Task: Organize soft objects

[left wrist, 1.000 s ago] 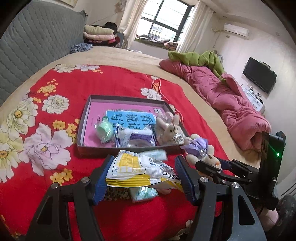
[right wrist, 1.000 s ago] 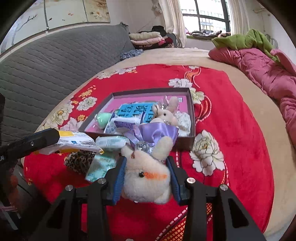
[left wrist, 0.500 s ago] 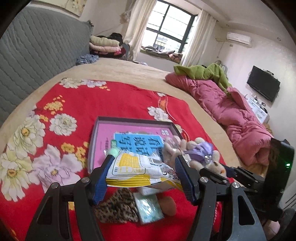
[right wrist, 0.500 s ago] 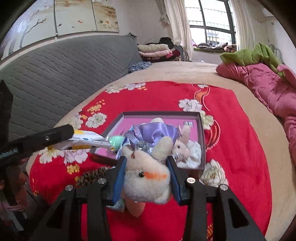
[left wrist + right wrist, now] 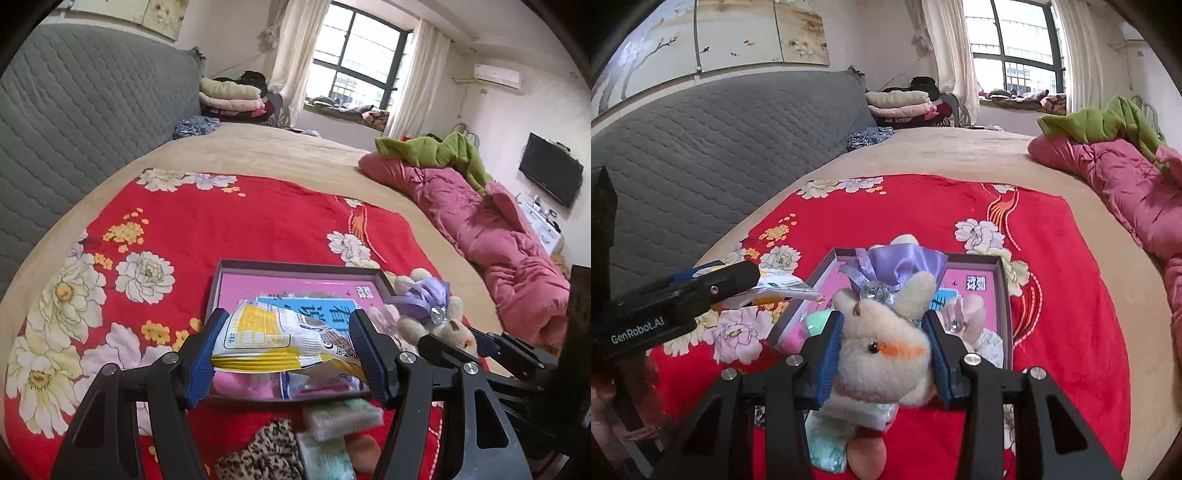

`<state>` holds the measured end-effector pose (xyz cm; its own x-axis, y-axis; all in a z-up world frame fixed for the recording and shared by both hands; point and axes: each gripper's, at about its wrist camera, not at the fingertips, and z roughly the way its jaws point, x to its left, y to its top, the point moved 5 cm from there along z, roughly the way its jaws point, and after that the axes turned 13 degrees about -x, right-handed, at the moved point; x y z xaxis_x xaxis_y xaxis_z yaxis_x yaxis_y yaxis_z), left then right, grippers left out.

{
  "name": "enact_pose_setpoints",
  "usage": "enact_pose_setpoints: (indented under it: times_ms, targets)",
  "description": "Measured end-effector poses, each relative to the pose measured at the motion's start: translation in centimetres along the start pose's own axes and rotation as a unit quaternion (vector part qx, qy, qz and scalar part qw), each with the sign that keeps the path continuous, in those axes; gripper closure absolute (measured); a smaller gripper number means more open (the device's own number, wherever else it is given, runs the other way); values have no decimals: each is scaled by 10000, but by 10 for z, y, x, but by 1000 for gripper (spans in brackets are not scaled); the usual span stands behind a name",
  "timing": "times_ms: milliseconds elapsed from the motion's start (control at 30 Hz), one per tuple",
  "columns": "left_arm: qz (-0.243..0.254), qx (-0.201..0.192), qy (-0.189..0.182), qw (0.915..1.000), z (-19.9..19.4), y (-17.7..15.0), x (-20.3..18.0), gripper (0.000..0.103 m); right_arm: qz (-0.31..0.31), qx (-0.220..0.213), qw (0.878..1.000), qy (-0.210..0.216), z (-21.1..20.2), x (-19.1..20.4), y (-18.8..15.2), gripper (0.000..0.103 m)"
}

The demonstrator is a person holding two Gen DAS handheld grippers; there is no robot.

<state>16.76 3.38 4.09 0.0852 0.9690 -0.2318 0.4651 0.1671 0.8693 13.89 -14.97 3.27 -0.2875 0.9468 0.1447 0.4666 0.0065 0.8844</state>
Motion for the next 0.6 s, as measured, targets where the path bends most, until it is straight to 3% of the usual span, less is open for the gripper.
enact_pose_setpoints:
  times_ms: [600]
  targets:
    - [1, 1, 56, 10000, 29, 4, 9, 35, 116, -151, 9998, -115, 17, -11, 21, 60]
